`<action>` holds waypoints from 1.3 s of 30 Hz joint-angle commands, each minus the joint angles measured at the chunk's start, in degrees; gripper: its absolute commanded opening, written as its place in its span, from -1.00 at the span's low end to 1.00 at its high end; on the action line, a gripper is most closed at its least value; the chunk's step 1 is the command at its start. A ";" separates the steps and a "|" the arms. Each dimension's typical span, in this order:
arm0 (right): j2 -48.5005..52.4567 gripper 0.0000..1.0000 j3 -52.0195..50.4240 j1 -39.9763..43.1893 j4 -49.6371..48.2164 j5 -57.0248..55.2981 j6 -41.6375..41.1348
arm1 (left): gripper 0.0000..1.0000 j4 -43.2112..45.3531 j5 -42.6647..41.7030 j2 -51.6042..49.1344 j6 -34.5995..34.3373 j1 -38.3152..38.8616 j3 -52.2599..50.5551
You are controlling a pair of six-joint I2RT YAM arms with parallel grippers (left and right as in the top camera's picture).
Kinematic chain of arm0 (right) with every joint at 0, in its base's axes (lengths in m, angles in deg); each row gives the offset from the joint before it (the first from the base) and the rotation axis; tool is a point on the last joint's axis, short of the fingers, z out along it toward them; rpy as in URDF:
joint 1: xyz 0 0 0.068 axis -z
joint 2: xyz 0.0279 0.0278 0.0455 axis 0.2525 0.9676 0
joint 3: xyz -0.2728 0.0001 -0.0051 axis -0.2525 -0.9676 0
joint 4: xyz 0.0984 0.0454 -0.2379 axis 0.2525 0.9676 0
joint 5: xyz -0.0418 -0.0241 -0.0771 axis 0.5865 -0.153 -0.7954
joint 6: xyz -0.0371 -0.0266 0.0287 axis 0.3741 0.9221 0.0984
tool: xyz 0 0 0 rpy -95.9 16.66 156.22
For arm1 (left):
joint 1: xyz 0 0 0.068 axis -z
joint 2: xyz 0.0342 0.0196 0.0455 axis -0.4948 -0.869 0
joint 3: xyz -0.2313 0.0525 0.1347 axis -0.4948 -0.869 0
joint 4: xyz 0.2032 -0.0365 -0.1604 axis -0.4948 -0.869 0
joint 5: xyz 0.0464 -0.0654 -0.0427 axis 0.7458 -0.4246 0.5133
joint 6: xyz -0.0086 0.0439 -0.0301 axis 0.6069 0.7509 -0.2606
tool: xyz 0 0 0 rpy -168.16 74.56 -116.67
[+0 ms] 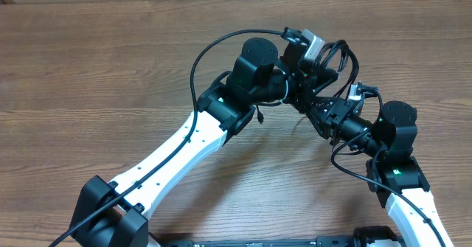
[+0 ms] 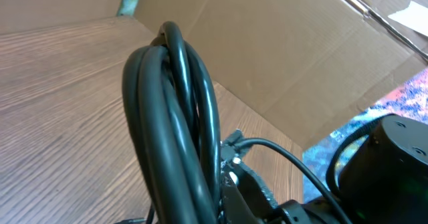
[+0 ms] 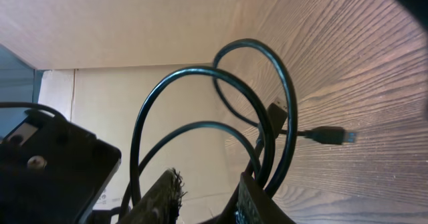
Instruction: Untangle cables
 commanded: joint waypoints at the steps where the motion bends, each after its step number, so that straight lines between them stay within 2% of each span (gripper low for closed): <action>1: -0.44 -0.46 0.66 0.04 -0.11 1.51 -0.83 | -0.92 0.35 -1.38 -0.07 2.36 1.70 0.63; 9: -0.44 -0.85 0.66 0.04 -0.11 1.70 -1.25 | -0.92 -0.42 -1.14 -0.07 2.36 1.95 0.63; 14: -0.44 -0.92 0.66 0.04 -0.11 1.68 -1.22 | -0.91 -0.55 -1.16 -0.07 2.58 1.88 0.63; 24: -0.44 -0.92 0.66 0.07 -0.07 1.07 -0.22 | -0.92 -3.13 -1.16 -0.07 4.74 1.84 0.63; 25: -0.44 -0.85 0.66 0.07 0.22 0.79 -0.09 | -0.92 -3.13 -1.16 -0.07 5.09 1.77 0.63; 26: -0.44 -0.50 0.66 0.07 1.29 -0.20 -0.09 | -0.92 -3.34 -1.09 -0.07 5.97 1.51 0.63; 27: -0.44 0.08 0.66 0.07 2.60 -1.42 -0.09 | -0.92 -3.58 -0.70 -0.07 5.92 0.87 0.63; 29: -0.44 0.47 0.66 0.07 3.39 -2.34 -0.11 | -0.92 -4.02 -0.72 -0.07 5.68 -0.15 0.63; 31: -0.44 0.64 0.66 0.07 3.56 -2.34 -0.13 | -0.92 -5.14 -0.63 -0.07 5.68 -2.36 0.63; 34: -0.44 0.78 0.66 0.07 3.56 -2.34 -0.13 | -0.92 -6.34 1.16 -0.07 4.11 -3.82 0.63; 39: -0.44 0.94 0.66 0.07 3.56 -2.34 -0.17 | -0.92 -10.23 10.05 -0.07 -2.51 -5.27 0.63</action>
